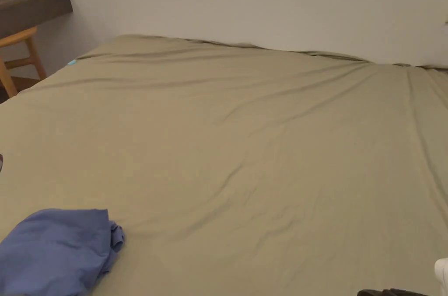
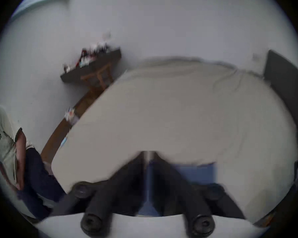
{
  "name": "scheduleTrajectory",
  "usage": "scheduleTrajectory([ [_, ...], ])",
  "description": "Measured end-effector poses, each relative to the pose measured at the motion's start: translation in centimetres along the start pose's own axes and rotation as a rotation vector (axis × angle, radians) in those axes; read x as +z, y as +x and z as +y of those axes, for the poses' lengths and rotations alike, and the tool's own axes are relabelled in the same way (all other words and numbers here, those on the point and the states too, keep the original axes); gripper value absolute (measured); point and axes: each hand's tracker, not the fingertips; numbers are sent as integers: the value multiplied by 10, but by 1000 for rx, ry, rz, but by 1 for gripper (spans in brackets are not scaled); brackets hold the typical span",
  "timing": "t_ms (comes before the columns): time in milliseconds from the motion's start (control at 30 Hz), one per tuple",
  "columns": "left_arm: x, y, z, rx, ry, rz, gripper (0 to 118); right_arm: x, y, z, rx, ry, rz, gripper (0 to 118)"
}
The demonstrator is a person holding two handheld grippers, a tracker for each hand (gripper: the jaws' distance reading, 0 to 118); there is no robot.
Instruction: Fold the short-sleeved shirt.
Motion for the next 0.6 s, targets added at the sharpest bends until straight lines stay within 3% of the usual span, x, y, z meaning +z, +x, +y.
scheduleTrajectory([
  [67, 45, 22, 9, 117, 170, -111, 0, 26, 9, 8, 4, 85, -39, 2],
  [267, 145, 165, 29, -102, 461, -57, 0, 131, 28, 46, 60, 420, -255, 2],
  [467, 181, 246, 47, -34, 512, -160, 0, 211, 42, 72, 128, 709, -488, 2],
  [567, 188, 266, 51, -36, 507, -192, 0, 228, 50, 78, 147, 772, -518, 3],
  [600, 188, 273, 52, -50, 508, -177, 4, 228, 52, 79, 145, 770, -520, 19],
])
